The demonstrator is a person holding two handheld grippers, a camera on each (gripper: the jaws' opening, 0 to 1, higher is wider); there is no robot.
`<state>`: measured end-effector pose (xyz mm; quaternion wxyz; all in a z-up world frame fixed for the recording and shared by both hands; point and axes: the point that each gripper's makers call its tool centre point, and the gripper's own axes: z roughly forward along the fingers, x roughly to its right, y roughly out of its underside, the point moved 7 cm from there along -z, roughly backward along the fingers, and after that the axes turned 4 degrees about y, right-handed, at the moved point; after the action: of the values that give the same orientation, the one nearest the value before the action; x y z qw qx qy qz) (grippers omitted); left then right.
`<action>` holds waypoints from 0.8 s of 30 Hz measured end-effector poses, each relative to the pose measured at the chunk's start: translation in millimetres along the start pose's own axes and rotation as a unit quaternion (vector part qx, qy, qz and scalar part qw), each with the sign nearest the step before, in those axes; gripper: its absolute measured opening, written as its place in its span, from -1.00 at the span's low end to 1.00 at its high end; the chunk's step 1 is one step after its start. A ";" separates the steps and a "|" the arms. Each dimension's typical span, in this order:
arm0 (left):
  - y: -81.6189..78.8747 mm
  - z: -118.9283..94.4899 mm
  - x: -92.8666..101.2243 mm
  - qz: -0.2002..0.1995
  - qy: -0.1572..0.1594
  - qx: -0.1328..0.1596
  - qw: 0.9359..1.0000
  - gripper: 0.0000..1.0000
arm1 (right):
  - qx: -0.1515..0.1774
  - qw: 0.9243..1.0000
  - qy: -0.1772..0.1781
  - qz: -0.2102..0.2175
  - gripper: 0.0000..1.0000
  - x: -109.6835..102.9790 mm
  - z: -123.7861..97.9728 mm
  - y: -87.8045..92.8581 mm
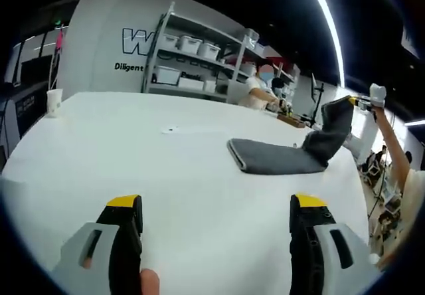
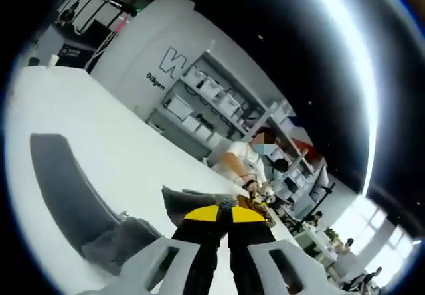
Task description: Open the folded towel by lifting each exposed corner and separating the folded layers until the towel lies flat within the target outline without major curled edges
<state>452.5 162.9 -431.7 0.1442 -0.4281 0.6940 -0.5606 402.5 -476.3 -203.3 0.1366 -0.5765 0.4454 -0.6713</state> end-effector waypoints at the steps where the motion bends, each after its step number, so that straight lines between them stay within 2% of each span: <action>1: 0.1 -0.4 -0.4 0.001 -0.001 -0.001 1.000 0.79 | -0.006 1.000 0.004 0.002 -1.00 4.7 2.2 7.1; 4: -0.6 -0.6 -1.1 0.000 -0.001 0.001 1.000 0.79 | -0.033 0.999 0.009 0.006 -1.00 13.0 8.2 29.0; 6: -1.3 -0.6 -2.3 0.000 0.000 0.000 1.000 0.79 | -0.039 0.999 0.008 0.011 -1.00 14.1 9.3 37.0; 11: -0.8 -0.3 -4.6 0.005 -0.004 -0.006 1.000 0.79 | -0.091 0.995 0.010 0.036 -1.00 16.9 15.3 89.3; 18: -0.8 -0.6 -3.8 0.005 -0.004 -0.006 1.000 0.79 | -0.139 0.988 0.026 0.065 -1.00 26.3 20.5 145.6; 19: -1.2 -0.4 -4.4 0.005 -0.005 -0.006 1.000 0.78 | -0.137 0.988 0.025 0.069 -1.00 27.4 21.4 152.6; 24: -0.2 0.0 -4.0 0.006 -0.004 -0.009 1.000 0.78 | -0.170 0.981 0.033 0.092 -1.00 29.9 16.7 191.5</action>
<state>454.9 165.9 -432.6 0.1466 -0.4275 0.7012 -0.5515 345.3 -612.9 -329.5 0.0828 -0.5251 0.6084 -0.5892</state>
